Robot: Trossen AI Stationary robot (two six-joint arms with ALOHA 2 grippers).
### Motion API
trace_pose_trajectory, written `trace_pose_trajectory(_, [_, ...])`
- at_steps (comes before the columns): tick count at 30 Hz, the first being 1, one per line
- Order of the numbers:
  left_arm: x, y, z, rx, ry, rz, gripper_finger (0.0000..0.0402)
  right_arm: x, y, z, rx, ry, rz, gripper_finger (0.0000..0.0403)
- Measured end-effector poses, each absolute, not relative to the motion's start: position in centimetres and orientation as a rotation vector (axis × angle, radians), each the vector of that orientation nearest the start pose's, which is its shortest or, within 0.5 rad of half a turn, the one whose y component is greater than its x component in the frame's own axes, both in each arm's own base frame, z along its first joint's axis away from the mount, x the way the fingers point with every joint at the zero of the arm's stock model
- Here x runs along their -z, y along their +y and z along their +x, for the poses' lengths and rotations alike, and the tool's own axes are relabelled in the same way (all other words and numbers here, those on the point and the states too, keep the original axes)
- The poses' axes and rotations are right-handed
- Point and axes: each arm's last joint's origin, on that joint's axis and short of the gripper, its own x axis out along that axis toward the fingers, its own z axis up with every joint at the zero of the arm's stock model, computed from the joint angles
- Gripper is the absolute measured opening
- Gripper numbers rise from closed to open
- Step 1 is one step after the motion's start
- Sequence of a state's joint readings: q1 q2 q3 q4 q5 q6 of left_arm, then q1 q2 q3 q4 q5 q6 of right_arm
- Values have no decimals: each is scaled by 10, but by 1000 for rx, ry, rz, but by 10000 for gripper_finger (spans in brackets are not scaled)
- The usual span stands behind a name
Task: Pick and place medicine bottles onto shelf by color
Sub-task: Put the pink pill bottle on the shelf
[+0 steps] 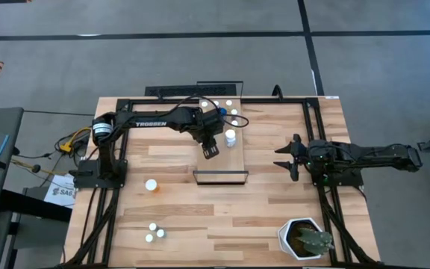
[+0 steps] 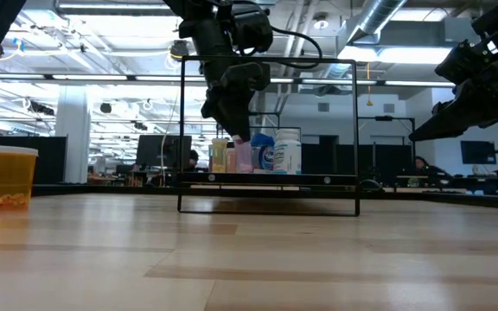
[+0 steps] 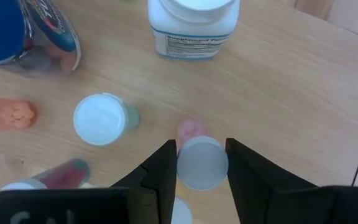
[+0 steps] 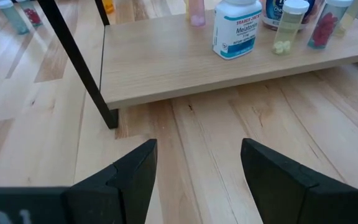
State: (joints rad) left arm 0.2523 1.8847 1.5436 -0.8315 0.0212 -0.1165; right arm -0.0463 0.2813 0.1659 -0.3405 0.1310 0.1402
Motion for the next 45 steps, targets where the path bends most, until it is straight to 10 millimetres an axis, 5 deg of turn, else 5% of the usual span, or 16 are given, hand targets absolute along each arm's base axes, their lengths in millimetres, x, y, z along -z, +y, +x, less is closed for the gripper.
trace_pose_trajectory(45, [-238,95,378,-277,1148,-253,126,-166,-9,103,206,443,118,255])
